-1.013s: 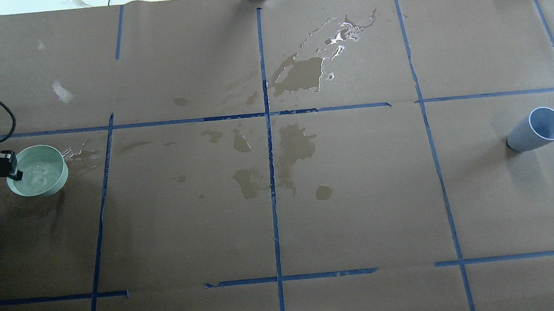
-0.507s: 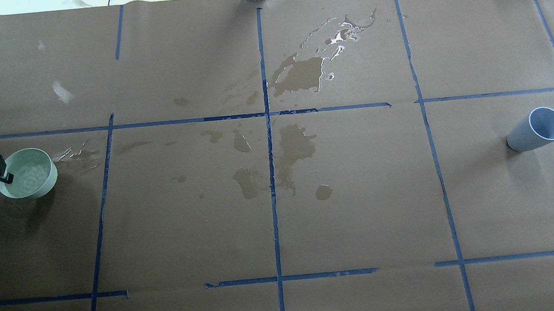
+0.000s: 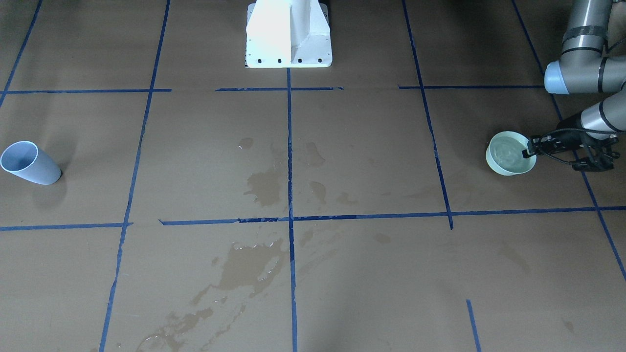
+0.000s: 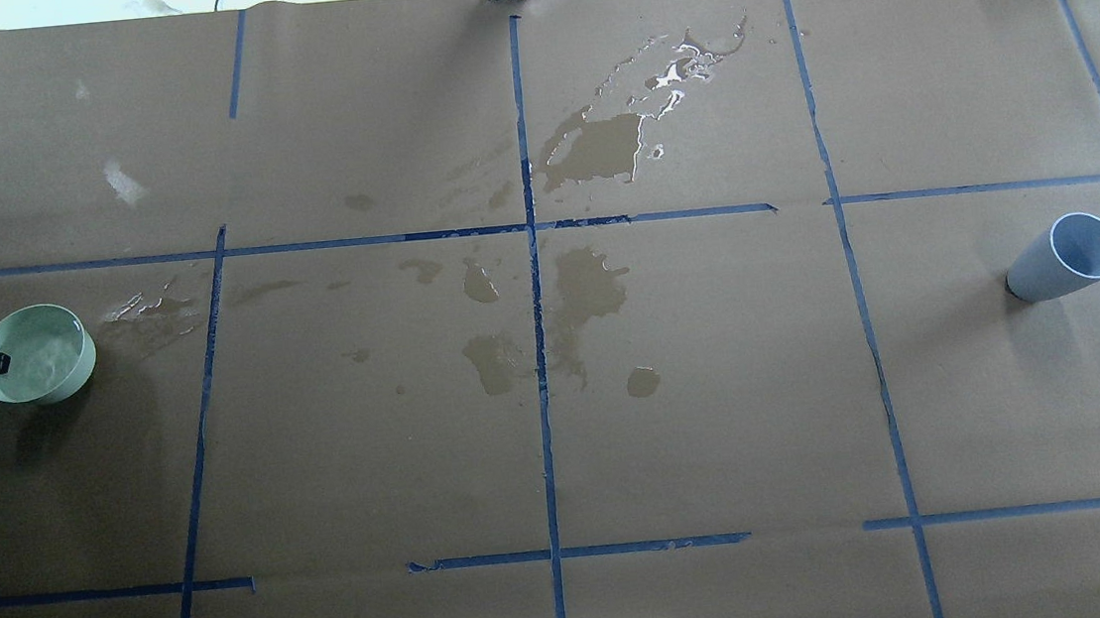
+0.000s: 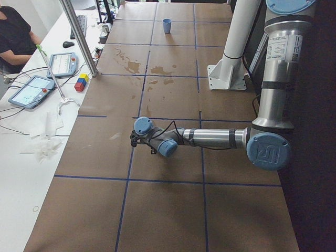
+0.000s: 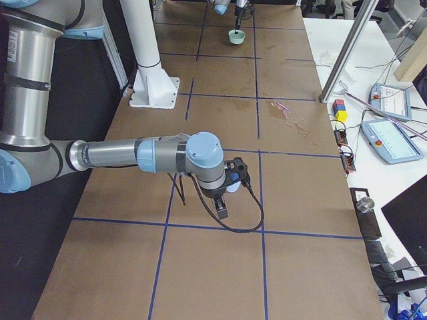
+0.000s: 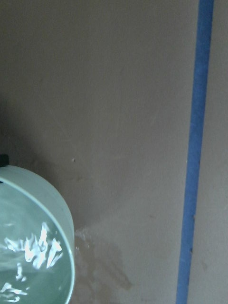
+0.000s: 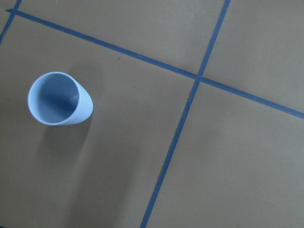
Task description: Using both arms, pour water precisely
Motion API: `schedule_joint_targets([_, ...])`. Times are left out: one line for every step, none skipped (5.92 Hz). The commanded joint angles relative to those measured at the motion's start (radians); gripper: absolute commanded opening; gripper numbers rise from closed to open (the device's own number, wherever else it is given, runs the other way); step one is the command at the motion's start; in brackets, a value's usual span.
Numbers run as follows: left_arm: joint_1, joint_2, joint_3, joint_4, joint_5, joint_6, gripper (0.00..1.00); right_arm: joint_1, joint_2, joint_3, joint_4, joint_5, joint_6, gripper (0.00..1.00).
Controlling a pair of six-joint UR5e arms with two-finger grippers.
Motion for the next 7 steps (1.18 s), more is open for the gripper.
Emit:
schedule_joint_targets([0.000, 0.001, 0.028, -0.010, -0.002, 0.008, 0.01, 0.000, -0.002, 0.005, 0.000, 0.003, 0.000, 1.00])
schedule_joint_targets([0.000, 0.001, 0.054, -0.048, -0.002, 0.008, 0.01, 0.000, -0.002, 0.006, 0.000, 0.003, 0.000, 1.00])
schedule_joint_targets([0.000, 0.001, 0.080, -0.082, -0.002, 0.008, 0.04, 0.000, -0.007, 0.011, 0.000, 0.003, 0.000, 1.00])
schedule_joint_targets([0.000, 0.003, 0.081, -0.086, -0.002, 0.008, 0.18, 0.000, -0.013, 0.020, 0.000, 0.003, 0.000, 1.00])
schedule_joint_targets([0.000, 0.006, 0.079, -0.086, -0.003, 0.007, 0.52, 0.000, -0.016, 0.020, 0.000, 0.003, 0.000, 1.00])
schedule_joint_targets([-0.011, 0.006, 0.076, -0.089, -0.033, 0.007, 0.76, 0.002, -0.016, 0.020, 0.000, 0.003, 0.000, 1.00])
schedule_joint_targets([-0.037, 0.004, 0.075, -0.090, -0.064, 0.007, 0.85, 0.002, -0.016, 0.020, 0.000, 0.003, 0.000, 1.00])
